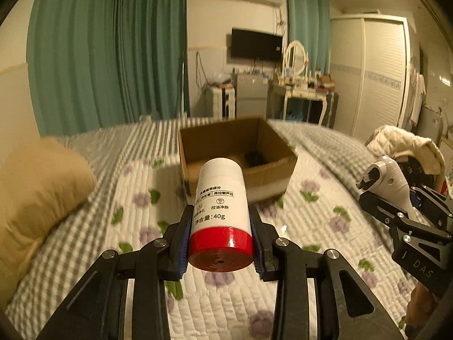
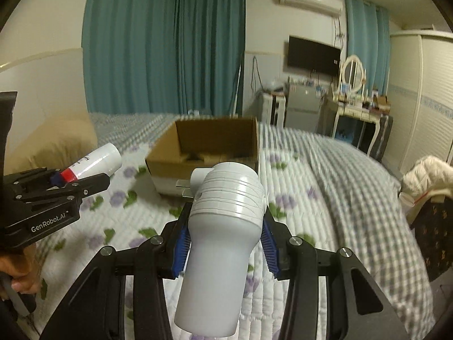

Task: Organize rigid objects
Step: 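Carry the bottle and white device into the cardboard box with both tools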

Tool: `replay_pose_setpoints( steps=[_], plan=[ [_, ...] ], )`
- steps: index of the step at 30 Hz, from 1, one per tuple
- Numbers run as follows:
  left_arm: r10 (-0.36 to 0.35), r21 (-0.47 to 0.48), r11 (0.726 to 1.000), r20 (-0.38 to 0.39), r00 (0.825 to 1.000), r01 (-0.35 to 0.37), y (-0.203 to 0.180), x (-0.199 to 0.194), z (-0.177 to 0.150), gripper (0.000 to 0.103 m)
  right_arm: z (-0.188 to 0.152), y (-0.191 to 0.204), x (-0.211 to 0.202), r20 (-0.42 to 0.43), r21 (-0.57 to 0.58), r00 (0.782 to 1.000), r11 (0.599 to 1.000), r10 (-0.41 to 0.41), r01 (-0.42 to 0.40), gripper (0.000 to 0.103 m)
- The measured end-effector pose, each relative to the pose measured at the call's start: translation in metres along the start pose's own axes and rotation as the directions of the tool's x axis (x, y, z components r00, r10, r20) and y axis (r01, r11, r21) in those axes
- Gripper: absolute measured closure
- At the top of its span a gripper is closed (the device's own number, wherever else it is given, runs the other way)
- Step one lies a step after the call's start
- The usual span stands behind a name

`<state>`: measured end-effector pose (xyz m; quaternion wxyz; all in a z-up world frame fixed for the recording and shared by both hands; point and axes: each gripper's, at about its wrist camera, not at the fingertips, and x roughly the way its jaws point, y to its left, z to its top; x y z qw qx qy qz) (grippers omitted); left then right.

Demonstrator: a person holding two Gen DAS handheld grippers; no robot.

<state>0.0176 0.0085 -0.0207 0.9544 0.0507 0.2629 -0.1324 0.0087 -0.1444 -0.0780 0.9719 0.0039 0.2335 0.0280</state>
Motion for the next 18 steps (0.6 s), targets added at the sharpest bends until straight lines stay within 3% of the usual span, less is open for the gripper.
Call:
replay_pose_setpoints(
  steps=[8, 18],
  plan=[
    [-0.005, -0.002, 1.000, 0.105, 0.994, 0.006, 0.000, -0.018, 0.037, 0.067, 0.039, -0.002, -0.016, 0.093, -0.009, 0.996, 1.000, 0.009, -0.008, 0.059],
    [-0.022, -0.009, 1.000, 0.144, 0.989, 0.024, 0.003, 0.006, 0.069, 0.067, 0.079, -0.005, 0.003, 0.155, -0.017, 0.988, 1.000, 0.017, -0.014, 0.059]
  ],
)
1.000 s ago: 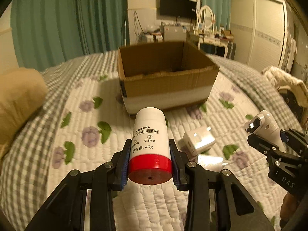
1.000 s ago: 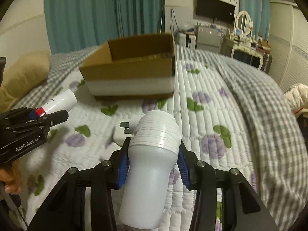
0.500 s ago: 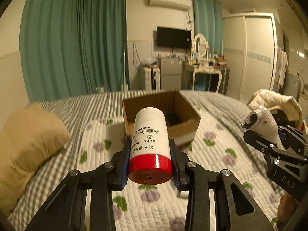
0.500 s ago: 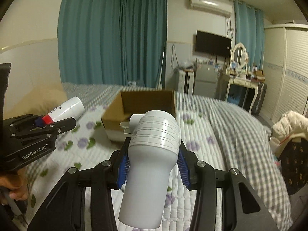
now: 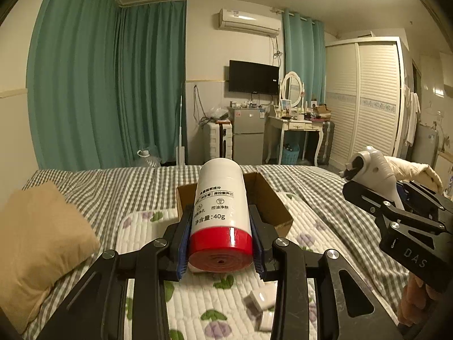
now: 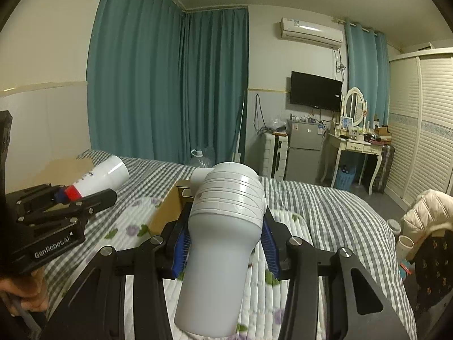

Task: Organize rigid objects
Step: 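Carry the bottle and white device into the cardboard box with both tools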

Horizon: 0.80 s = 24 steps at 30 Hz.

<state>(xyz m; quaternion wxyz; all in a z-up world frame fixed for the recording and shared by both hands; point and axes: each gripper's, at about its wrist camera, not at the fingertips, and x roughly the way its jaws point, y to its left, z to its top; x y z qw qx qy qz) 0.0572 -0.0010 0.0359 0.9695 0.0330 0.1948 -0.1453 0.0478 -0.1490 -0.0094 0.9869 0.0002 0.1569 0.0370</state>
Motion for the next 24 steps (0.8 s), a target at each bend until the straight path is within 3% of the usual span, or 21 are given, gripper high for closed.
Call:
replay_pose_setpoints(
  steps=[16, 24],
  plan=[
    [0.000, -0.004, 1.000, -0.030, 1.000, 0.000, 0.009, 0.098, 0.005, 0.067, 0.002, -0.010, 0.112, -0.046, -0.009, 0.999, 1.000, 0.004, -0.004, 0.059],
    [-0.020, -0.048, 0.999, -0.129, 0.991, 0.014, 0.025, 0.167, -0.007, 0.067, -0.008, -0.019, 0.177, -0.129, -0.017, 0.992, 1.000, 0.020, -0.022, 0.059]
  ],
)
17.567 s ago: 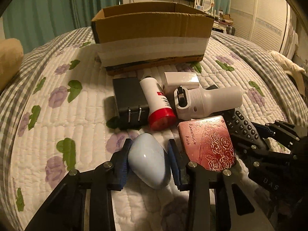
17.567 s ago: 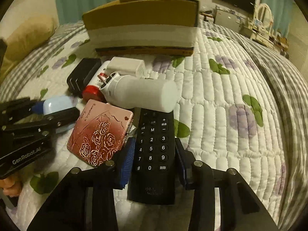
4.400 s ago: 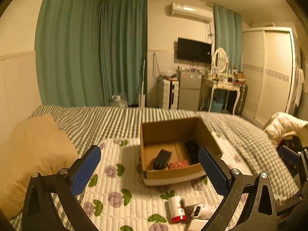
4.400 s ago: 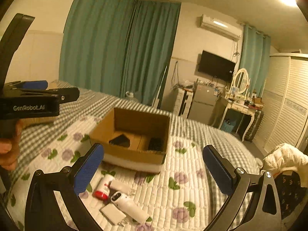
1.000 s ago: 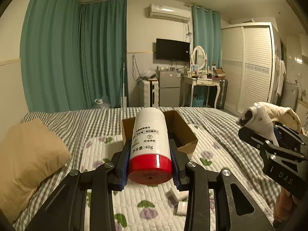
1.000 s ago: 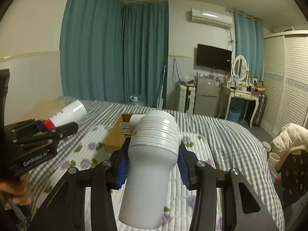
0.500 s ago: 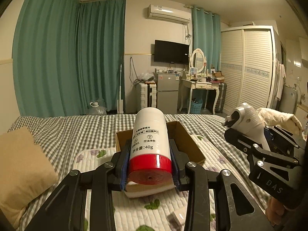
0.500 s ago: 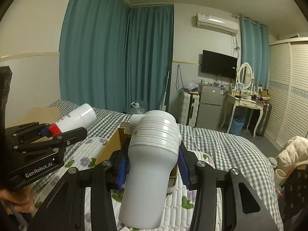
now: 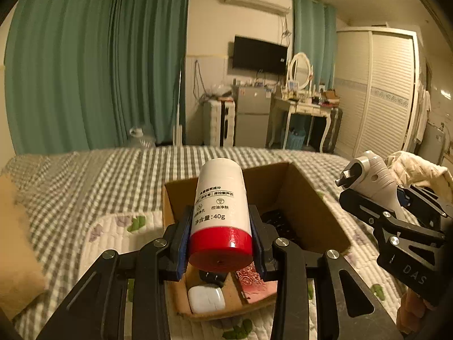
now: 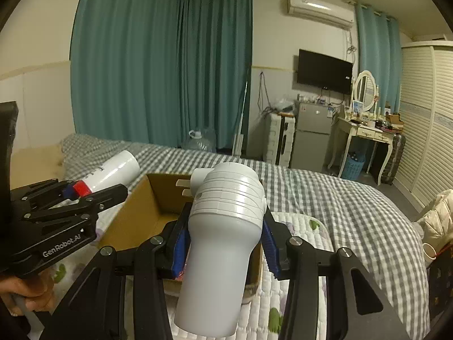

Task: Organize rigid objects
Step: 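Carry the bottle and white device into the cardboard box with both tools, then open both tools to release the items and withdraw from the box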

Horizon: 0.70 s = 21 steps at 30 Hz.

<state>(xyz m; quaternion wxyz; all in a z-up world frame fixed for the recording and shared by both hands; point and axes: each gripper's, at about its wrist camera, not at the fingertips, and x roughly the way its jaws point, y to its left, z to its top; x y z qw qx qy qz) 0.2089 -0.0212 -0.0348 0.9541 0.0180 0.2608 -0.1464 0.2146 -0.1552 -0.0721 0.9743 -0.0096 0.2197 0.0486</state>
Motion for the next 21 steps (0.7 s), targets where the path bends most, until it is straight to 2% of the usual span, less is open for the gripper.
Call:
replay_pose_setpoints(
  steps=[3, 9, 12, 17, 21],
  plan=[
    [-0.016, -0.019, 1.000, -0.052, 0.999, 0.015, 0.004, 0.026, -0.002, 0.067, -0.004, -0.002, 0.029, -0.059, -0.012, 0.998, 1.000, 0.024, -0.025, 0.059],
    [-0.032, -0.005, 0.999, -0.127, 0.991, 0.031, 0.004, 0.067, -0.009, 0.067, -0.012, -0.013, 0.079, -0.159, -0.011, 0.987, 1.000, 0.022, -0.024, 0.059],
    [-0.017, -0.015, 1.000, -0.176, 0.984, 0.014, 0.006, 0.085, -0.014, 0.067, -0.014, -0.014, 0.087, -0.183, -0.010, 0.983, 1.000, 0.020, -0.022, 0.059],
    [-0.025, -0.016, 1.000, -0.187, 0.982, 0.022, 0.009, 0.091, -0.014, 0.067, -0.019, -0.006, 0.112, -0.257, -0.055, 0.966, 0.998, 0.007, -0.022, 0.059],
    [-0.020, -0.014, 1.000, -0.200, 0.980, 0.018, 0.010, 0.093, -0.013, 0.067, -0.019, -0.002, 0.116, -0.266, -0.064, 0.964, 0.998, -0.007, -0.011, 0.059]
  ],
)
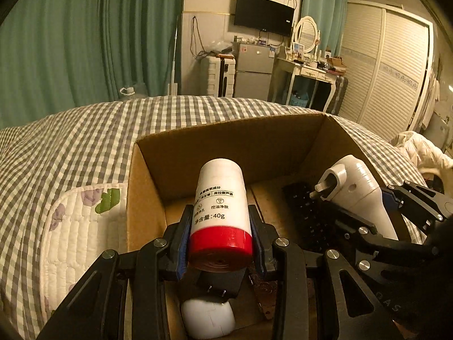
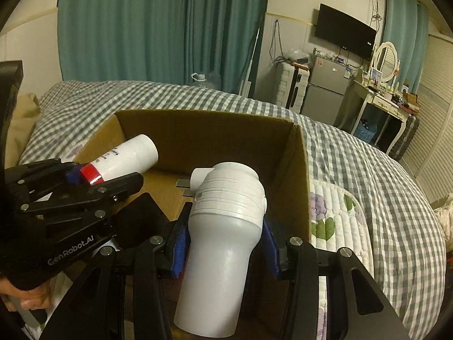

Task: Organize rigid objects
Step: 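Open both tools to release the items and withdraw from the box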

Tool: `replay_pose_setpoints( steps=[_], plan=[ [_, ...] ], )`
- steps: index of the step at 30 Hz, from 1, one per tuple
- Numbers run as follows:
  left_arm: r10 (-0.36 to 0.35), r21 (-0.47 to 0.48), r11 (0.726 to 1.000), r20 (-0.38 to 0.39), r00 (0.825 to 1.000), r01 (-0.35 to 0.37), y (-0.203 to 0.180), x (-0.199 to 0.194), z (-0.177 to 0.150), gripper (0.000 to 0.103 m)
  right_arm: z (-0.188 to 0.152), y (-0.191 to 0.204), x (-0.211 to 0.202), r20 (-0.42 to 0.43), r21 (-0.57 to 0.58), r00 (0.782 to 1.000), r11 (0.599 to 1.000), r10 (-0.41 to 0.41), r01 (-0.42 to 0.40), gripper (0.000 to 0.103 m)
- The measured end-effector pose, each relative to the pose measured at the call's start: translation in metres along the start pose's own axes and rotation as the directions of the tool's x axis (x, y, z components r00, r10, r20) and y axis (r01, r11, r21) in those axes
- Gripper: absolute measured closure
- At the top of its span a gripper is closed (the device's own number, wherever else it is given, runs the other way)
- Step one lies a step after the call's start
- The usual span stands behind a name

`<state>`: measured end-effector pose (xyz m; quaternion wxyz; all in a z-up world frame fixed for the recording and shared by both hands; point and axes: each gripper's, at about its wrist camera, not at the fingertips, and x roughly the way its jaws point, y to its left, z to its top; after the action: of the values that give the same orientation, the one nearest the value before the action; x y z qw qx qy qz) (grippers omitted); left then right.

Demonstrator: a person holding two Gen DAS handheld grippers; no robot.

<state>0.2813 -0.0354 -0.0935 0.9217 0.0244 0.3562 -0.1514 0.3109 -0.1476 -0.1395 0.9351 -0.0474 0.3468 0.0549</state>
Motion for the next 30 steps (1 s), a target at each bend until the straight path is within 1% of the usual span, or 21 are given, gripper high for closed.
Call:
replay_pose_setpoints(
  steps=[2, 4, 6, 8, 10, 12, 14, 16, 18, 20, 22, 23, 26, 30],
  plan=[
    [0.003, 0.000, 1.000, -0.001, 1.000, -0.003, 0.001, 0.000, -0.001, 0.067, -0.001, 0.002, 0.000, 0.005, -0.002, 1.000, 1.000, -0.006, 0.006, 0.059],
    [0.001, -0.009, 1.000, 0.001, 1.000, -0.001, 0.003, -0.002, 0.000, 0.061, -0.002, 0.002, -0.003, 0.005, 0.002, 1.000, 1.000, -0.001, 0.001, 0.059],
    [0.010, -0.021, 1.000, 0.006, 1.000, -0.010, 0.005, -0.006, 0.002, 0.042, -0.003, -0.001, -0.009, 0.008, 0.018, 1.000, 1.000, 0.008, -0.008, 0.058],
    [0.008, -0.030, 1.000, 0.020, 1.000, -0.007, 0.007, -0.011, 0.004, 0.041, -0.002, -0.003, -0.019, 0.036, 0.027, 0.999, 1.000, 0.002, -0.003, 0.045],
    [0.017, -0.037, 0.999, 0.037, 0.999, -0.016, 0.008, -0.019, 0.006, 0.037, -0.001, -0.004, -0.030, 0.061, 0.031, 0.998, 0.999, -0.017, 0.015, 0.040],
    [0.044, -0.041, 0.998, 0.073, 0.996, -0.041, 0.009, -0.033, 0.009, 0.026, 0.001, -0.007, -0.041, 0.082, 0.035, 0.996, 0.999, -0.030, 0.027, 0.039],
    [0.055, -0.049, 0.998, 0.101, 0.993, -0.050, 0.010, -0.045, 0.013, 0.022, 0.001, -0.009, -0.048, 0.090, 0.045, 0.995, 0.999, -0.033, 0.029, 0.039],
    [0.055, -0.061, 0.997, 0.131, 0.990, -0.047, 0.013, -0.060, 0.017, 0.018, 0.003, -0.016, -0.064, 0.111, 0.075, 0.993, 0.997, -0.037, 0.029, 0.039],
    [0.066, -0.067, 0.996, 0.162, 0.985, -0.055, 0.014, -0.076, 0.018, 0.008, 0.004, -0.018, -0.078, 0.130, 0.091, 0.990, 0.995, -0.047, 0.035, 0.035],
    [0.080, -0.072, 0.995, 0.193, 0.978, -0.067, 0.014, -0.090, 0.018, 0.006, 0.004, -0.018, -0.090, 0.150, 0.100, 0.987, 0.994, -0.055, 0.040, 0.028],
    [0.082, -0.079, 0.995, 0.219, 0.972, -0.067, 0.013, -0.106, 0.019, 0.003, 0.004, -0.017, -0.108, 0.182, 0.099, 0.981, 0.994, -0.061, 0.043, 0.023],
    [0.081, -0.082, 0.995, 0.231, 0.970, -0.064, 0.013, -0.114, 0.019, 0.000, 0.004, -0.015, -0.116, 0.196, 0.096, 0.979, 0.994, -0.064, 0.046, 0.019],
    [0.081, -0.090, 0.994, 0.272, 0.959, -0.059, 0.010, -0.139, 0.021, 0.000, 0.003, -0.006, -0.144, 0.250, 0.077, 0.964, 0.995, -0.087, 0.070, 0.010],
    [0.097, -0.092, 0.993, 0.322, 0.942, -0.071, 0.004, -0.174, 0.021, 0.000, 0.000, 0.000, -0.175, 0.293, 0.077, 0.948, 0.992, -0.122, 0.104, 0.007]
  ],
)
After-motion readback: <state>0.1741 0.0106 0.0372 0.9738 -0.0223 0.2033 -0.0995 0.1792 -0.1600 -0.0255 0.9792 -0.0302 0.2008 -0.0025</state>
